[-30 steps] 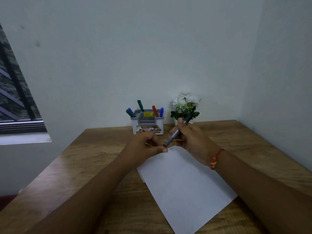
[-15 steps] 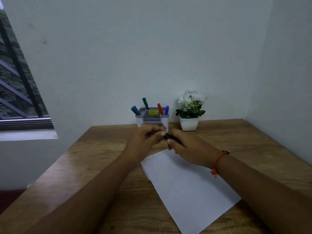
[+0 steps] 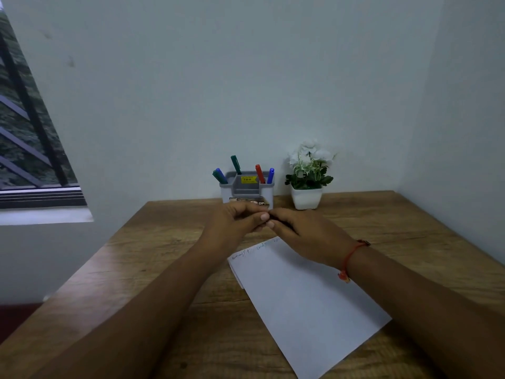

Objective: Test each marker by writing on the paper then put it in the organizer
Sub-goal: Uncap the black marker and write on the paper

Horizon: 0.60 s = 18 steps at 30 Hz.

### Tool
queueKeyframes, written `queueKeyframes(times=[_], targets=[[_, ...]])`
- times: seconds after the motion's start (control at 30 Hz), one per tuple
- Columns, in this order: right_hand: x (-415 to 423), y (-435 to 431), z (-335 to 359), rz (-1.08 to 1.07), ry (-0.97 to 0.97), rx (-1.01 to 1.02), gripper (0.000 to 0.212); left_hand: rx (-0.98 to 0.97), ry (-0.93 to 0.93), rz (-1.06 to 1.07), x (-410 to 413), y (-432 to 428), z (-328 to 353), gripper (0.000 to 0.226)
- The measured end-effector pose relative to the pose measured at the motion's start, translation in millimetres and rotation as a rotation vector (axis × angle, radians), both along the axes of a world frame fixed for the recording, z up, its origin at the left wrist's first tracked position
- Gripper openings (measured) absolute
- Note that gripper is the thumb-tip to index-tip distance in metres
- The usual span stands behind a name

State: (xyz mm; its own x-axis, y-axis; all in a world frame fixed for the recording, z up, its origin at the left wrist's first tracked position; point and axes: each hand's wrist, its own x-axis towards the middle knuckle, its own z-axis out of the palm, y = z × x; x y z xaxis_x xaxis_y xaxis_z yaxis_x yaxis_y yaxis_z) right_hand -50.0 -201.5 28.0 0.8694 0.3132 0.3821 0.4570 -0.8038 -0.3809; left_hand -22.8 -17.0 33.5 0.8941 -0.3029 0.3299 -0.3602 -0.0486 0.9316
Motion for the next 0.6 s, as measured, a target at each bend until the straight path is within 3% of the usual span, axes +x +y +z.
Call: queueKeyframes(times=[0.13,0.27,0.43,0.53,0.6], targets=[[0.2,-2.5,-2.3,-0.068,0.191,0.129,0.031,0.067,0.009,0.130,12.6,8.7,-4.5,0.015],[3.2,-10.7,-3.4,-0.073,0.166,0.206,0.017,0.236,0.024,0.298,30.2,23.1,-13.4,0.016],[4.2,-8.4,-0.8,-0.063,0.354,0.694,0.020,0.543,-0.034,0.360,39.5,27.5,-20.3,0.015],[1.1,-2.7,5.5,-0.097,0.527,1.022,0.033,0.623,-0.072,0.334,42.2,25.2,-24.6,0.015],[-1.7,-1.3,8.2,-0.080,0.574,1.099,0.030,0.628,-0.083,0.330,43.7,23.0,-27.3,0.017]])
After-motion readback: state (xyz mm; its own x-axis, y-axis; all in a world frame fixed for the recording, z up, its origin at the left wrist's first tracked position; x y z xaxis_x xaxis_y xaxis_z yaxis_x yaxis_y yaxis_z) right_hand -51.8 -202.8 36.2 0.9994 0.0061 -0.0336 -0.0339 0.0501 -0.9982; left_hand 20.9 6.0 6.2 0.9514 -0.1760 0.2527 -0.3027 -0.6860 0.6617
